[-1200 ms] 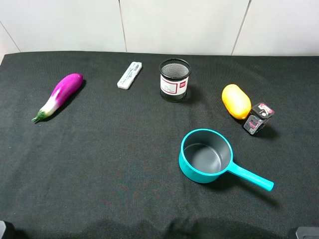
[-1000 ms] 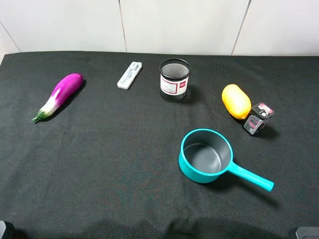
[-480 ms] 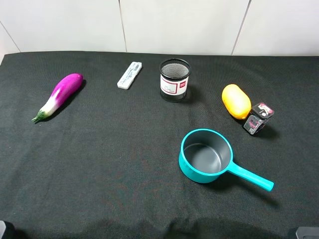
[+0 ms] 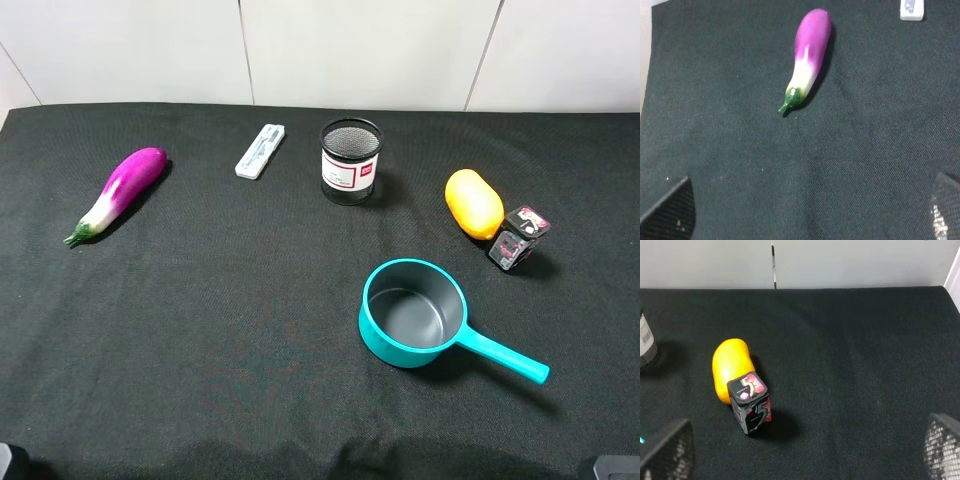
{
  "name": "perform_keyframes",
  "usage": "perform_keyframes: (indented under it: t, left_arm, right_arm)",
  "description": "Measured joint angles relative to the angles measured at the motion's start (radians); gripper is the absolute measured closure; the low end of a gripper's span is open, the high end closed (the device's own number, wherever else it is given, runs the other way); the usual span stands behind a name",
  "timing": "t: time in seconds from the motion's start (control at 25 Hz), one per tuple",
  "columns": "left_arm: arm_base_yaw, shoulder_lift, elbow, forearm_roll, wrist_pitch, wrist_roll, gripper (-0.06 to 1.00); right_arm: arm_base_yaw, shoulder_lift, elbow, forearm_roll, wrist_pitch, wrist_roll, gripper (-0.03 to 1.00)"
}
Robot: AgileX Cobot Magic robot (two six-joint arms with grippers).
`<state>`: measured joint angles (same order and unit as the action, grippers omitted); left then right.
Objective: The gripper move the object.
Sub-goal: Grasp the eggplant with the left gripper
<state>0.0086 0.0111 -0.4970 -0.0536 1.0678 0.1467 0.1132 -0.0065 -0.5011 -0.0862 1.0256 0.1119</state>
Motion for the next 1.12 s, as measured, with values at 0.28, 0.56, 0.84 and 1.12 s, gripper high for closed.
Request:
perform_keyframes:
  t: [0.28,0.56,0.84,1.12]
  left_arm:
    - [0.000,0.219,-0.060,0.004,0.016,-0.004,-0.05]
    - [0.000,0.469,-0.155,0.024,0.016,-0.004,-0.05]
    - [0.000,0.704,-0.284,0.072,0.016,-0.004,-0.05]
    - [0.000,0.911,-0.395,0.111,0.014,-0.003,-0.05]
  right_arm:
    - [0.000,0.000,0.000,0.000,0.000,0.000,0.27]
    - [0.000,0.000,0.000,0.000,0.000,0.000,0.27]
    - [0.000,0.000,0.000,0.000,0.000,0.000,0.27]
    - [0.000,0.000,0.000,0.000,0.000,0.000,0.27]
